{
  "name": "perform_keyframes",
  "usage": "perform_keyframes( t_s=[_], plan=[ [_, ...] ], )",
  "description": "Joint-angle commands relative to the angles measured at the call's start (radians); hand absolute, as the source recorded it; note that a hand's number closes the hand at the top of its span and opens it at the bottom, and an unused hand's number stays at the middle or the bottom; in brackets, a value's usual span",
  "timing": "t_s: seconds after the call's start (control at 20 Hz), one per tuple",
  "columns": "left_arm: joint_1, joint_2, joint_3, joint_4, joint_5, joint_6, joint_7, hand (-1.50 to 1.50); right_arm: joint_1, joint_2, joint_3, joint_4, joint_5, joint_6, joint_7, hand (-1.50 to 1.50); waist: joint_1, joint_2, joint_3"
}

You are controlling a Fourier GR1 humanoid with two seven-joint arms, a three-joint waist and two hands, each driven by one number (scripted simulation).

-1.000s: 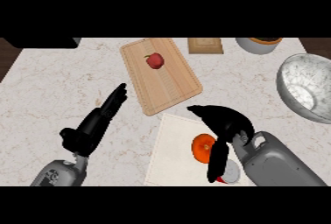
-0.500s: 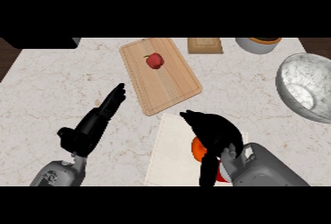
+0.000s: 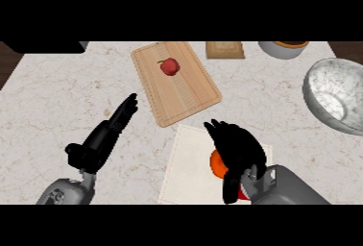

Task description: Pick the squash from the placemat and place it in the bowl

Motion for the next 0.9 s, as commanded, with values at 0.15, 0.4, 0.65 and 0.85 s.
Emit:
perform_keyframes(
  t_s=[0.15, 0.4, 0.65, 0.85],
  plan=[
    [0.007, 0.015, 0.047, -0.028, 0.01, -0.055, 0.051, 0.0, 0.066, 0.02, -0.01, 0.119, 0.166, -0.057, -0.059, -1.5, 0.004, 0.001, 0.0],
    [0.044, -0.026, 0.05, 0.002, -0.037, -0.053, -0.016, 0.0, 0.121, 0.088, -0.018, 0.131, 0.201, -0.02, -0.033, -1.5, 0.002, 0.0, 0.0],
    [-0.01, -0.047, 0.092, -0.031, -0.038, -0.093, 0.055, 0.0, 0.154, 0.054, -0.1, 0.163, 0.252, 0.008, -0.172, -1.5, 0.001, 0.001, 0.0],
    [0.017, -0.06, 0.098, -0.108, -0.057, -0.089, 0.123, 0.0, 0.142, 0.127, -0.121, 0.23, 0.307, -0.013, -0.203, -1.5, 0.004, 0.0, 0.0]
  ],
)
